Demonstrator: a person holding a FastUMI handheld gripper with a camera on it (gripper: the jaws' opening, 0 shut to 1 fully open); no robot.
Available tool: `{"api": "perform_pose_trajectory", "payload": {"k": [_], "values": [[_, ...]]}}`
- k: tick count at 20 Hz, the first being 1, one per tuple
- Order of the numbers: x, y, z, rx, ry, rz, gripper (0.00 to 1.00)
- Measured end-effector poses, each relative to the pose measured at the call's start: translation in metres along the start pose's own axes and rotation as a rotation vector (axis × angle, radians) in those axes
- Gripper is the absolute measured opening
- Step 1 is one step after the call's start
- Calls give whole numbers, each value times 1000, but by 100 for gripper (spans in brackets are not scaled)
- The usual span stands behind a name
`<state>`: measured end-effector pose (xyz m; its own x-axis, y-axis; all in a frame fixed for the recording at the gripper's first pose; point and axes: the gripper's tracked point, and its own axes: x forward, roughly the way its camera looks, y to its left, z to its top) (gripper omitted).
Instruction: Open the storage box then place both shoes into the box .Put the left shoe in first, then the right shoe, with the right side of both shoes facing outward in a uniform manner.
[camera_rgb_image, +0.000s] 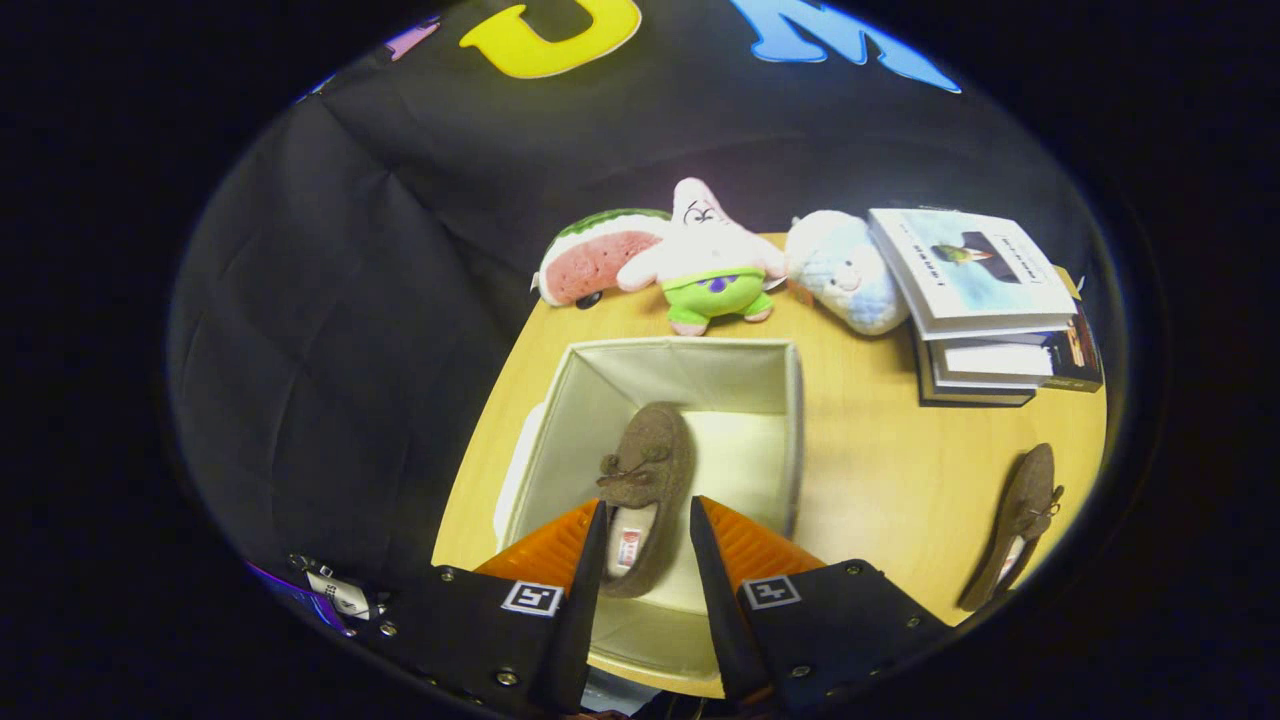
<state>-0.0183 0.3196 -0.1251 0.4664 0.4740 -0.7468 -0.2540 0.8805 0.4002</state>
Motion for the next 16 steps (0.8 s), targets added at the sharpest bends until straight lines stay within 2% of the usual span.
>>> {"api": "perform_pose_trajectory", "payload": {"k": [6,16], "values": [[-37,-72,-4,69,-70,-39,51],[-76,-218,-51,158,-87,-200,51]]}}
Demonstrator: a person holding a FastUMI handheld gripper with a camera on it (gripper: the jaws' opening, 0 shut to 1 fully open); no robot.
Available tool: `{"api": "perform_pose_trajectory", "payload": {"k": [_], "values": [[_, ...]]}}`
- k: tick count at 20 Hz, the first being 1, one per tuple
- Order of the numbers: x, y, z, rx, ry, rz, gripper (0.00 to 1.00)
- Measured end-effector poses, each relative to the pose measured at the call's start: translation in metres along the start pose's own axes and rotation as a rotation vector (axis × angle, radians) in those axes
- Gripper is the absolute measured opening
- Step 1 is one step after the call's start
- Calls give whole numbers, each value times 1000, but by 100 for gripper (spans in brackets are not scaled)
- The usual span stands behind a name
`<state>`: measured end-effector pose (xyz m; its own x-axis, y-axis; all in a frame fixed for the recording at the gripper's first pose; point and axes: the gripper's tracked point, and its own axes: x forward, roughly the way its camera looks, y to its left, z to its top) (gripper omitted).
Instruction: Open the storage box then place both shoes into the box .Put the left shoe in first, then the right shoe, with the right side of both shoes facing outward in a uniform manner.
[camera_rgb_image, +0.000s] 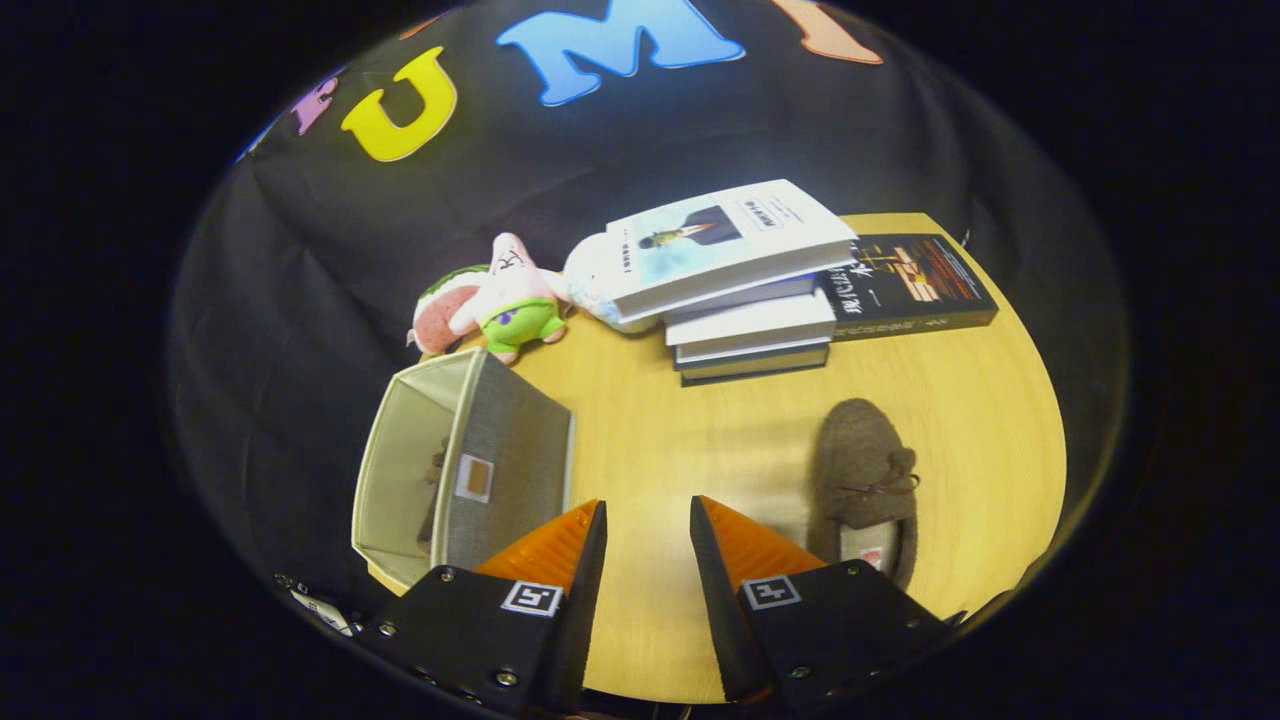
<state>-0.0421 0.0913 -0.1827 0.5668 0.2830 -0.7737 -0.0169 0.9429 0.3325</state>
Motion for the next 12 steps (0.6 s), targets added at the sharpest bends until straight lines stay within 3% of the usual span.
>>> {"api": "perform_pose_trajectory", "payload": {"k": [7,12], "values": [[-9,-102,-21,33,22,-139,51],[-3,-148,-41,48,84,-196,51]]}}
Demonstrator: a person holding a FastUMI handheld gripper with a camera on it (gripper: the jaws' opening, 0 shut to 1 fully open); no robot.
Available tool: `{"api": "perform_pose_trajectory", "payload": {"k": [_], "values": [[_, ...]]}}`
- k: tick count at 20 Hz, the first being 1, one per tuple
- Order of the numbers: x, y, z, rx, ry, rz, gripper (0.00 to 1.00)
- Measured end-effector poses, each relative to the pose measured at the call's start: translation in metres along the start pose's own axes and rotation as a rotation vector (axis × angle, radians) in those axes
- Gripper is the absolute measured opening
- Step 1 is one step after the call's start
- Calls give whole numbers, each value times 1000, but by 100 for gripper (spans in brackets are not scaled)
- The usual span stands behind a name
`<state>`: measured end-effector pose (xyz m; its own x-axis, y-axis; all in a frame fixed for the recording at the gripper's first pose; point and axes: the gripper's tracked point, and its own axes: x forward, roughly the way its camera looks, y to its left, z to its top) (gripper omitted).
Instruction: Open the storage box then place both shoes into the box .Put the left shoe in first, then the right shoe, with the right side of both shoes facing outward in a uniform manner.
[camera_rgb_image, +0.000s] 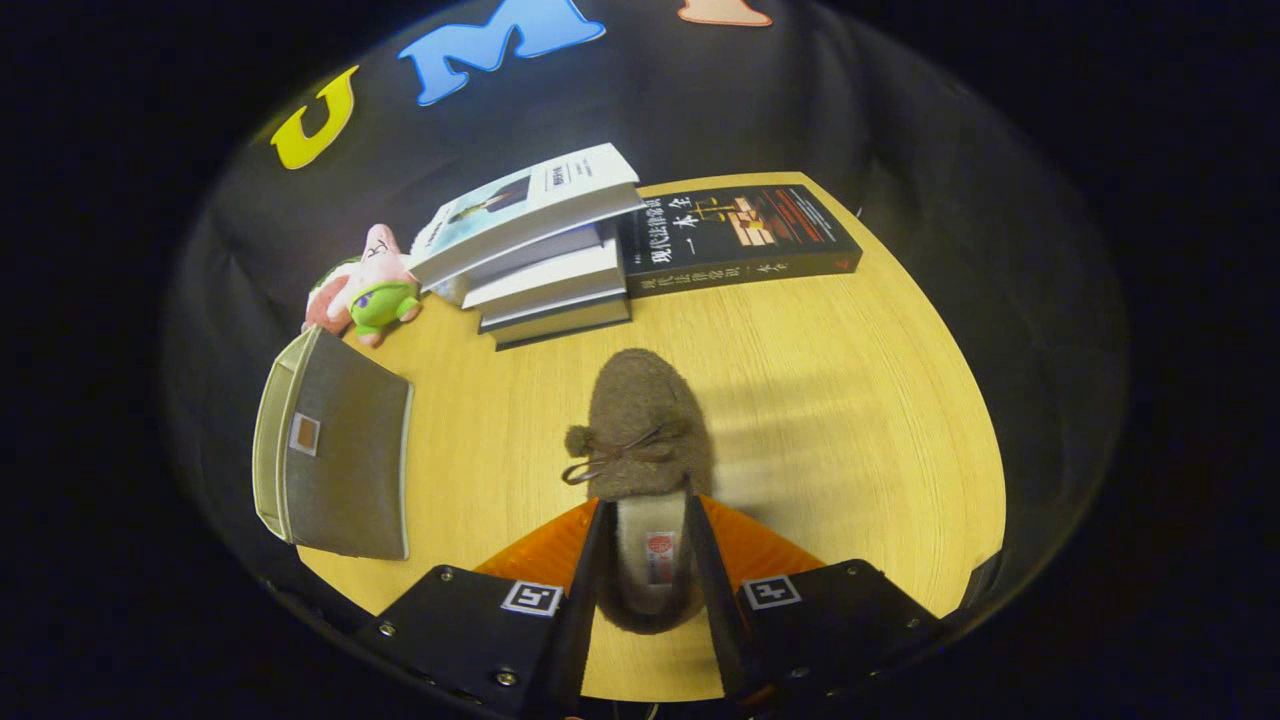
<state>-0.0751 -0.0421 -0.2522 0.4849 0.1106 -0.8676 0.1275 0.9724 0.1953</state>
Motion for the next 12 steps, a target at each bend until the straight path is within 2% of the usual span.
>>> {"api": "perform_pose_trajectory", "payload": {"k": [12], "values": [[47,-19,-1,-13,91,-17,51]]}}
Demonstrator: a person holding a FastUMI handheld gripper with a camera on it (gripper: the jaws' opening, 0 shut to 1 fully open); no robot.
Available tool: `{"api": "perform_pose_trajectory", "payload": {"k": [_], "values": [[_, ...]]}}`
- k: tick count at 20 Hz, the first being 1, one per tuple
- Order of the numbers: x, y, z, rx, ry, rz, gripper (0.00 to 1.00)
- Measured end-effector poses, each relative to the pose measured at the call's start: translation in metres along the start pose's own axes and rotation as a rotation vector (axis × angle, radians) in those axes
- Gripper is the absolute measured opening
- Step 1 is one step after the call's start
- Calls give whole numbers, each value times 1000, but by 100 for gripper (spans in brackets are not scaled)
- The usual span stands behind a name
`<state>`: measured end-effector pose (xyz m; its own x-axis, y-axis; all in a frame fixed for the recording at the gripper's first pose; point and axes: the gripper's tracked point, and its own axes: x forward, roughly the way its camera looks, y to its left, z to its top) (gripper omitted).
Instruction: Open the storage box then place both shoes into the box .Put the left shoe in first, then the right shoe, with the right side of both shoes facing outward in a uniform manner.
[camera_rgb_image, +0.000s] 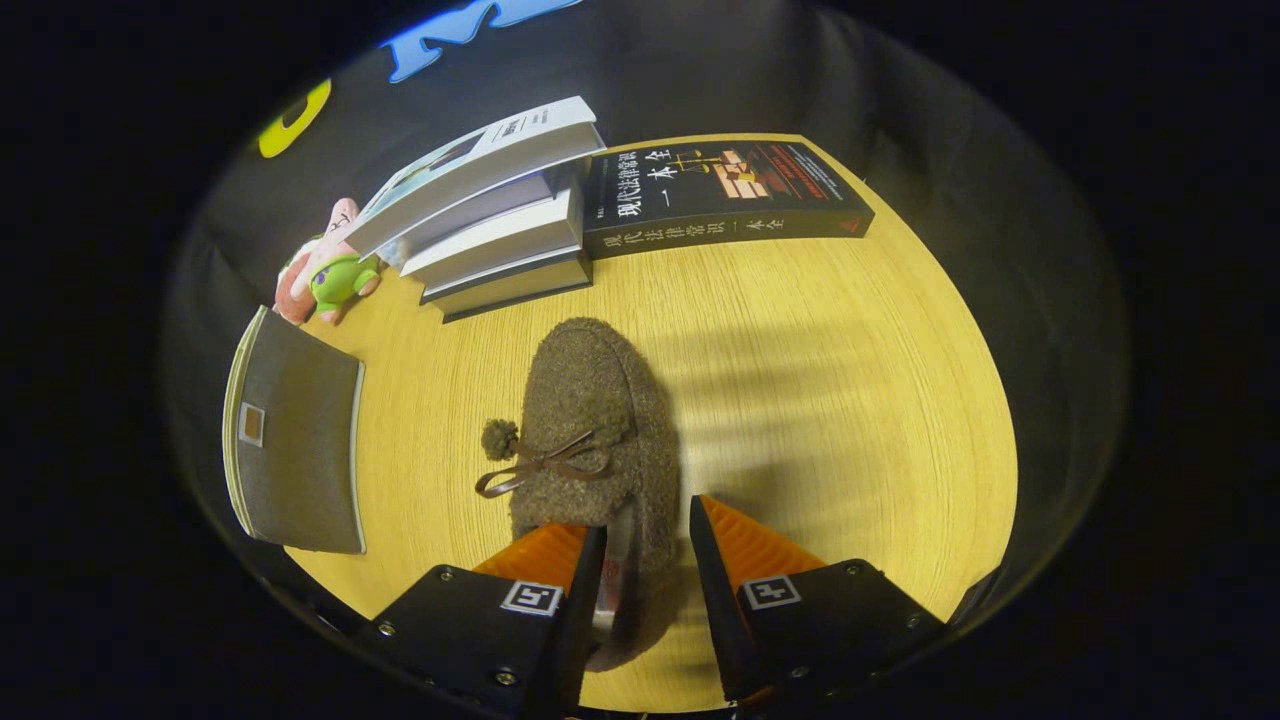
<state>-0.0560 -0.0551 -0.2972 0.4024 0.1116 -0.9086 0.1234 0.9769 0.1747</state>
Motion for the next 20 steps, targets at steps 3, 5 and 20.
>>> {"api": "perform_pose_trajectory", "payload": {"k": [3,5,20], "values": [[10,-6,-2,4,29,-19,51],[13,-4,-2,31,40,1,51],[-35,46,-6,193,58,116,0]]}}
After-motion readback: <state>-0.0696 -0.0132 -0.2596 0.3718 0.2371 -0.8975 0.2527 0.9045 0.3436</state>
